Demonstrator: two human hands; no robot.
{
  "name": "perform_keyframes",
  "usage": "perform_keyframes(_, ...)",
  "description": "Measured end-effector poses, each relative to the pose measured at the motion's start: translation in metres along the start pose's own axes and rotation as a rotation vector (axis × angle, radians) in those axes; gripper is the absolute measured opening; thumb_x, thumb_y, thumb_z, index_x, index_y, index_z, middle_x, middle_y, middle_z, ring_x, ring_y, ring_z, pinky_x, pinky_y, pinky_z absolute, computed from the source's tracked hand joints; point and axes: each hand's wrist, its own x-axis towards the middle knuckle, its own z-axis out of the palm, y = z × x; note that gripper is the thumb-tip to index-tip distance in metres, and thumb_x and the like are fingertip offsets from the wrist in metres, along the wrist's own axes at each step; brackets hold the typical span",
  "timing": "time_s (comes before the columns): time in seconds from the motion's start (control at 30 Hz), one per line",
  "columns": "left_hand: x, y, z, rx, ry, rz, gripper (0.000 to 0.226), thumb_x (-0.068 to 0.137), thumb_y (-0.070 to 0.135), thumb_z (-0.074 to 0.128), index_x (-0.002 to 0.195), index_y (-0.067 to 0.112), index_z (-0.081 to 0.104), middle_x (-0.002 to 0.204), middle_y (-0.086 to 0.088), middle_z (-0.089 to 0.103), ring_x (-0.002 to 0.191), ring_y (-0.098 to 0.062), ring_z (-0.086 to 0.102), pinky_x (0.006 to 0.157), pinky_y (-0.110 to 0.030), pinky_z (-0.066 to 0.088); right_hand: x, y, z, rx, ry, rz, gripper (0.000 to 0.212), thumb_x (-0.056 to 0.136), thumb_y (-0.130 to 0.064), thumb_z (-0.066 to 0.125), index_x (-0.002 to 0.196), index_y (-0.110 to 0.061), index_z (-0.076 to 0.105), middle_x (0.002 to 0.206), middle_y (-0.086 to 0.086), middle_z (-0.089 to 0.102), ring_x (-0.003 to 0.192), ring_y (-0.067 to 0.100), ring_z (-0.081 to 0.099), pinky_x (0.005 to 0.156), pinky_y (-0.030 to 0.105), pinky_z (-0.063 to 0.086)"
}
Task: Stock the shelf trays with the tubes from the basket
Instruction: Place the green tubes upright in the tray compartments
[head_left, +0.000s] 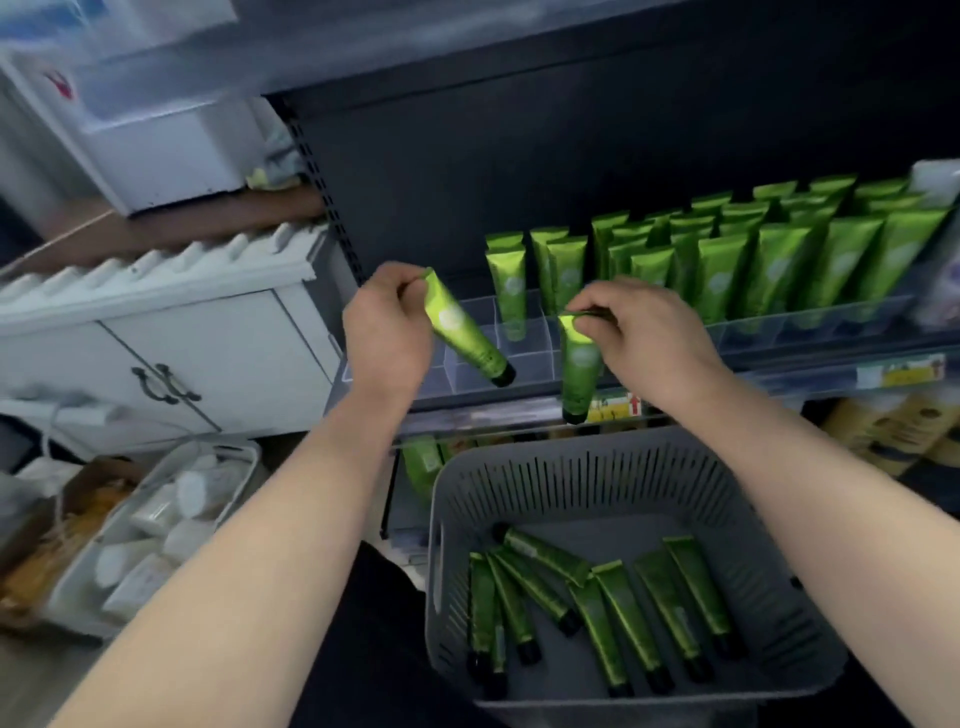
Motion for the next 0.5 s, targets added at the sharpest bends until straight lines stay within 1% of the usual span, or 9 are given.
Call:
perform_keyframes(0.07,0.025,0.004,0.000,0.009,0.045,0.004,0.020,0.091,0.011,0.052,0.101,0.012,0.069,0.087,-0.004,0.068,0.079,-0.016,0.058,0.063,-0.017,0.032,0.015,-0.008,-0.005,0.014,0.025,-0.022,0.018,0.094,-0.021,0.056,0.109,-0.020,0.066,0.109,0.002,0.063,0.098,0.021,0.058,0.079,0.036,0.050)
perform_keyframes(0.13,0.046,0.005,0.006,0.016,0.068,0.017,0.021,0.091,0.011,0.052,0.102,0.012,0.070,0.096,-0.006,0.070,0.088,-0.020,0.061,0.067,-0.017,0.033,0.029,-0.015,-0.005,0.029,0.041,-0.050,0.017,0.094,-0.020,0.057,0.108,-0.019,0.067,0.109,0.001,0.064,0.097,0.021,0.059,0.079,0.036,0.050)
perform_keyframes(0.23,0.073,0.006,0.021,0.071,0.076,0.039,0.023,0.092,0.010,0.051,0.105,0.011,0.070,0.106,-0.008,0.070,0.098,-0.024,0.062,0.069,-0.017,0.034,0.046,-0.019,0.000,0.029,0.035,-0.071,0.017,0.094,-0.021,0.057,0.107,-0.020,0.066,0.105,-0.001,0.064,0.094,0.020,0.058,0.075,0.035,0.049)
perform_keyframes(0.3,0.088,0.002,0.034,0.131,0.015,0.054,0.024,0.092,0.008,0.050,0.103,0.013,0.070,0.103,-0.009,0.070,0.093,-0.025,0.062,0.068,-0.016,0.033,0.053,-0.017,0.003,0.032,0.027,-0.071,0.017,0.094,-0.022,0.057,0.108,-0.021,0.066,0.105,-0.002,0.063,0.093,0.018,0.058,0.074,0.035,0.049)
perform_keyframes(0.37,0.098,-0.005,0.049,0.198,-0.089,0.074,0.026,0.090,0.002,0.047,0.096,0.015,0.070,0.094,-0.010,0.068,0.085,-0.026,0.060,0.068,-0.022,0.038,0.059,-0.015,0.005,0.049,0.010,-0.065,0.017,0.094,-0.021,0.057,0.108,-0.021,0.066,0.106,-0.002,0.063,0.094,0.018,0.057,0.075,0.034,0.048)
perform_keyframes(0.43,0.106,-0.013,0.061,0.236,-0.159,0.081,0.029,0.090,0.000,0.046,0.101,0.011,0.071,0.100,-0.010,0.070,0.090,-0.026,0.063,0.073,-0.027,0.045,0.063,-0.011,0.006,0.058,-0.024,-0.065,0.017,0.093,-0.020,0.057,0.107,-0.020,0.067,0.104,-0.002,0.063,0.094,0.017,0.057,0.076,0.034,0.047)
perform_keyframes(0.47,0.110,-0.016,0.066,0.246,-0.183,0.078,0.029,0.090,-0.001,0.046,0.100,0.011,0.071,0.099,-0.010,0.069,0.090,-0.025,0.063,0.074,-0.028,0.046,0.065,-0.010,0.006,0.062,-0.042,-0.067,0.016,0.093,-0.020,0.058,0.106,-0.020,0.067,0.102,-0.003,0.062,0.094,0.017,0.057,0.077,0.034,0.048)
perform_keyframes(0.5,0.113,-0.020,0.070,0.250,-0.207,0.077,0.027,0.090,-0.001,0.046,0.092,0.012,0.069,0.092,-0.009,0.066,0.086,-0.024,0.060,0.073,-0.028,0.045,0.067,-0.009,0.005,0.067,-0.056,-0.069,0.016,0.093,-0.019,0.058,0.106,-0.020,0.067,0.100,-0.005,0.060,0.094,0.017,0.056,0.078,0.034,0.047)
